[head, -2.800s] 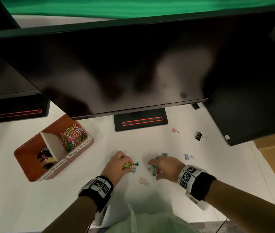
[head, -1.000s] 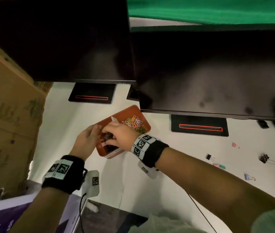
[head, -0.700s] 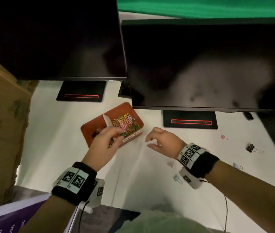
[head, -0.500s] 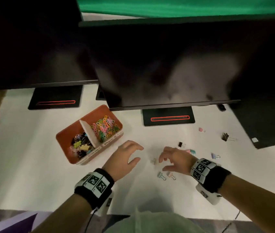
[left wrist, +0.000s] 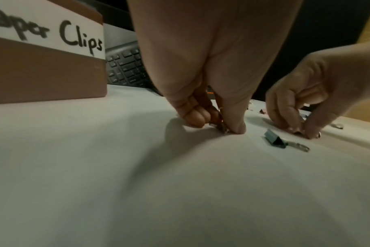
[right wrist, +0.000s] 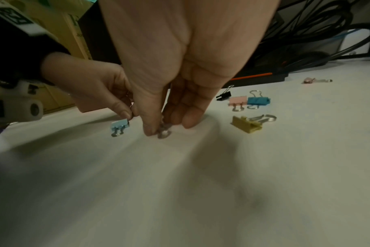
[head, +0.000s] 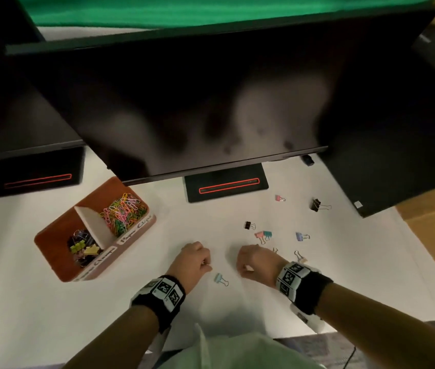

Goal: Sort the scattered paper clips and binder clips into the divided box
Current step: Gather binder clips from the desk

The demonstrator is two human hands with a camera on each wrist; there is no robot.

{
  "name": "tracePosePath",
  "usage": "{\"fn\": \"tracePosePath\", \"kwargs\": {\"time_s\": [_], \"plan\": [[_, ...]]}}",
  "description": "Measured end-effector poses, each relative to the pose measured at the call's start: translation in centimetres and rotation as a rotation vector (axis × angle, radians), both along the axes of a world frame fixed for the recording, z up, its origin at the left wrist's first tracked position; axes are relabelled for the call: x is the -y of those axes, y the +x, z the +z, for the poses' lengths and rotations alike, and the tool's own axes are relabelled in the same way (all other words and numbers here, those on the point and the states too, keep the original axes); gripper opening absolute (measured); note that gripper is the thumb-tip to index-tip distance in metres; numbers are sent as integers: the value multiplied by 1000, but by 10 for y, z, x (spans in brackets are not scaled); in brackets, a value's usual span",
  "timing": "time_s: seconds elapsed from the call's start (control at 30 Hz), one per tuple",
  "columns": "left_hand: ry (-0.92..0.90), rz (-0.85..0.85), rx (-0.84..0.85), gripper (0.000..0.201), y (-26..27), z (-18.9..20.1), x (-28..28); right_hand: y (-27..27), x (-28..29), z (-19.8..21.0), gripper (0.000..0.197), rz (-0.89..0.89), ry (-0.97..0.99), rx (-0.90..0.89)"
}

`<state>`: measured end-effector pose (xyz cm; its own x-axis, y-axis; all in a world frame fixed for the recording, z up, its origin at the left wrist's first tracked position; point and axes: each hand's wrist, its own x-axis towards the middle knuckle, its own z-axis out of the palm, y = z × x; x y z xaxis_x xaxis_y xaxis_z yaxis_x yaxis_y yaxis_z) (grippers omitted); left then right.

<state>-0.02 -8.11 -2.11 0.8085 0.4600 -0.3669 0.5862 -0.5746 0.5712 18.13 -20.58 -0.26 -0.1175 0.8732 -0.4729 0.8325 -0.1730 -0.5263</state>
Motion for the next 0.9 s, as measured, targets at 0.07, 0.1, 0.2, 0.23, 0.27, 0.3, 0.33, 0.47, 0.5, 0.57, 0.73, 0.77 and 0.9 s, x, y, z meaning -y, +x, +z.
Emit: {"fn": "tracePosePath", "kwargs": {"time_s": [0.07,0.1,0.2,0.23,0.27,0.3,0.33,0.47,0.5,0.57,0.73,0.77,0.9], "plan": [[16,9,-16,12,2,0,-2,6,1,2,12,-20,-18,6],[21,10,-14,12,2,0,-3,10,0,3,13,-44,-27,-3],[11,52,61,10,2,6,-5,30,-8,9,20,-195,48,-77],[-32,78,80,9,3,10,-6,37,-12,11,26,-257,80,-91],[-93,94,96,9,3,15,-6,43,-18,14,32,-305,106,-91],[-159,90,99,12,4,19,-5,48,-25,16,38,-335,120,-77],[-200,59,99,16,6,22,-3,52,-31,18,43,-350,113,-58],[-211,-121,26,35,13,22,12,57,-59,16,48,-322,-28,11],[-187,-161,-20,39,13,19,15,58,-64,15,46,-295,-58,44],[-110,-219,-105,39,13,14,20,57,-72,13,42,-234,-93,110],[-38,-171,-87,16,11,9,26,60,-77,8,33,-212,-119,197],[-42,-152,-81,14,11,9,25,60,-78,7,33,-213,-117,192],[-42,-92,-74,11,11,7,24,64,-77,8,40,-232,-67,130]]}}
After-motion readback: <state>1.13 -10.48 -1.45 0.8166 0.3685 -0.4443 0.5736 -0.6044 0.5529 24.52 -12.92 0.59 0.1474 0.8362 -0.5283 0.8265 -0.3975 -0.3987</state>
